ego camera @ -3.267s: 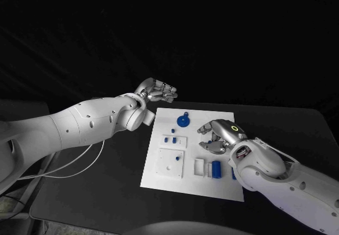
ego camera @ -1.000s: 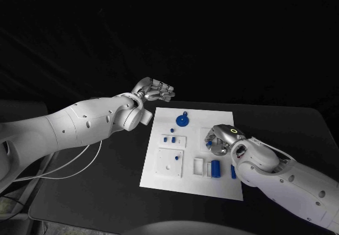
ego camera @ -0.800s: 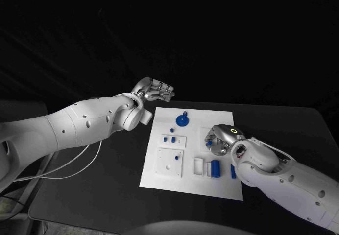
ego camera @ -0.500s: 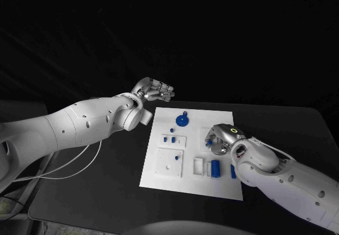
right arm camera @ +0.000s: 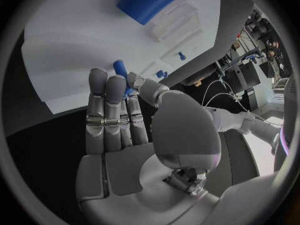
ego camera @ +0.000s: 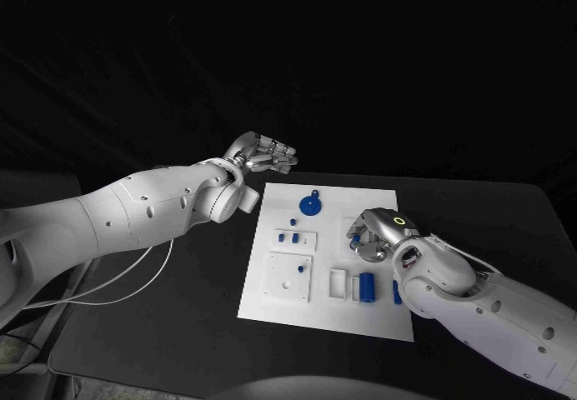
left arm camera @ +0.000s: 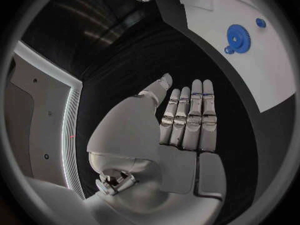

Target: Assemble the parts on the task board

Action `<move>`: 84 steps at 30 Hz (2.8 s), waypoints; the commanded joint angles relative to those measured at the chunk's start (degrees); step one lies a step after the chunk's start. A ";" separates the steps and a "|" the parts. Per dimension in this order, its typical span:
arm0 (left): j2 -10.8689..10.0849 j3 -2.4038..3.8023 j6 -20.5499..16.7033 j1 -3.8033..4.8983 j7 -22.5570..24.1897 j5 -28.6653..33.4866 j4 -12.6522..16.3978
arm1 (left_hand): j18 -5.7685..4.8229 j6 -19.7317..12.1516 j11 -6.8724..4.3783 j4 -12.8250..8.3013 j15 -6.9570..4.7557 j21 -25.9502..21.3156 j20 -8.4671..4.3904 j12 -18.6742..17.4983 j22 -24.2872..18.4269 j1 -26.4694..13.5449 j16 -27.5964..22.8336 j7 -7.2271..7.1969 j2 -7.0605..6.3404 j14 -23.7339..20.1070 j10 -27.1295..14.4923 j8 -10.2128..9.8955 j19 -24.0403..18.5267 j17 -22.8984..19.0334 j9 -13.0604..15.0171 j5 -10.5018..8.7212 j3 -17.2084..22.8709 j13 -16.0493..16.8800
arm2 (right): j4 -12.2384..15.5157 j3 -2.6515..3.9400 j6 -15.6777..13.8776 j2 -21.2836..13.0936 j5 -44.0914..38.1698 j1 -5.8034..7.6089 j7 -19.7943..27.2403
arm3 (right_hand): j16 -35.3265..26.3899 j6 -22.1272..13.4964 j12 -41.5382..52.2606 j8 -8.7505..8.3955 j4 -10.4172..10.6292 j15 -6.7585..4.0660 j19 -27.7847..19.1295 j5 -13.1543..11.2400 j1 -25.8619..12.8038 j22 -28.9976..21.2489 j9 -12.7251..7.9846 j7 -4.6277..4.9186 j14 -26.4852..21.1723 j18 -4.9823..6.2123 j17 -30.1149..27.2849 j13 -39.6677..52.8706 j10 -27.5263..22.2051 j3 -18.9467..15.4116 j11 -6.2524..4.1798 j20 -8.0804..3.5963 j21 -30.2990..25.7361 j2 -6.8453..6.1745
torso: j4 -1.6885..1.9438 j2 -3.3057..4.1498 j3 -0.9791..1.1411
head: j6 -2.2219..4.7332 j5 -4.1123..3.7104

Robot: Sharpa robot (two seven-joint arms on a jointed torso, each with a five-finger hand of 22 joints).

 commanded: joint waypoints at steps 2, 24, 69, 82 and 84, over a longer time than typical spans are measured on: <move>0.03 0.04 0.78 0.08 0.27 0.22 0.02 | -0.14 -0.27 -0.01 0.34 -0.01 0.22 0.21 -0.15 -0.06 0.11 -0.17 -0.05 0.49 -0.20 0.06 0.28 0.37 0.04 -0.05 -0.23 -0.01 0.04 | 0.94 0.04 -2.44 -0.30 -1.07 0.00 0.77 | -0.21 0.40 0.17 0.27 -0.09 -0.33 1.11 -0.11 0.11 0.13 0.02 0.04 0.08 0.88 0.12 0.27 3.85 0.20 -3.10 -0.38 0.18 0.44 | 0.00 0.00 -0.02 | 0.00 0.10; 1.40 0.03 1.24 0.08 0.05 0.22 -1.12 | -0.13 -0.27 0.00 0.44 0.00 0.24 0.21 -0.15 -0.51 0.24 -0.17 -0.04 0.53 -0.23 0.02 0.28 0.44 0.05 -0.05 -0.31 -0.04 0.03 | 9.24 -0.13 0.27 1.78 0.16 0.01 2.70 | -0.58 0.27 0.15 0.23 -0.28 -0.32 1.14 -0.11 0.42 0.99 0.01 0.08 0.16 0.86 0.58 0.23 3.79 -0.25 -3.05 -0.40 -0.30 0.84 | 0.00 -0.08 -0.09 | -0.20 1.60; 4.22 0.04 1.90 0.08 -0.37 0.22 -2.73 | -0.13 -0.39 0.05 0.43 0.06 0.25 0.26 -0.16 -1.02 0.11 -0.18 -0.02 0.78 -0.39 -0.12 0.30 0.45 0.04 -0.05 -0.38 -0.13 0.03 | 0.47 -9.48 0.99 12.48 -2.20 -0.10 5.53 | -0.93 0.28 0.14 0.26 -1.18 -0.31 1.63 -0.11 0.01 1.69 0.04 0.07 0.32 1.07 1.01 0.22 3.78 -0.54 -3.04 -0.36 -1.27 1.50 | 0.01 0.00 -0.10 | -1.56 4.05; 4.30 0.04 2.01 0.08 -0.39 0.22 -2.71 | -0.13 -0.39 0.05 0.43 0.06 0.25 0.26 -0.16 -1.02 0.11 -0.18 -0.02 0.78 -0.39 -0.12 0.30 0.45 0.04 -0.05 -0.38 -0.13 0.03 | -0.38 -9.98 1.65 12.63 -2.28 -0.33 5.52 | -0.97 0.27 0.14 0.25 -1.38 -0.31 1.68 -0.11 -0.05 1.84 0.04 0.07 0.33 1.07 1.06 0.22 3.78 -0.51 -3.04 -0.37 -1.40 1.56 | -0.03 -0.01 -0.04 | -1.69 4.02; 4.30 0.04 2.01 0.08 -0.39 0.22 -2.71 | -0.13 -0.39 0.05 0.43 0.06 0.25 0.26 -0.16 -1.02 0.11 -0.18 -0.02 0.78 -0.39 -0.12 0.30 0.45 0.04 -0.05 -0.38 -0.13 0.03 | -0.45 -10.01 1.78 12.55 -2.29 -0.39 5.51 | -0.97 0.27 0.14 0.25 -1.38 -0.31 1.68 -0.11 -0.05 1.84 0.04 0.07 0.33 1.07 1.06 0.22 3.78 -0.51 -3.04 -0.37 -1.40 1.56 | -0.01 0.01 -0.01 | -1.71 3.95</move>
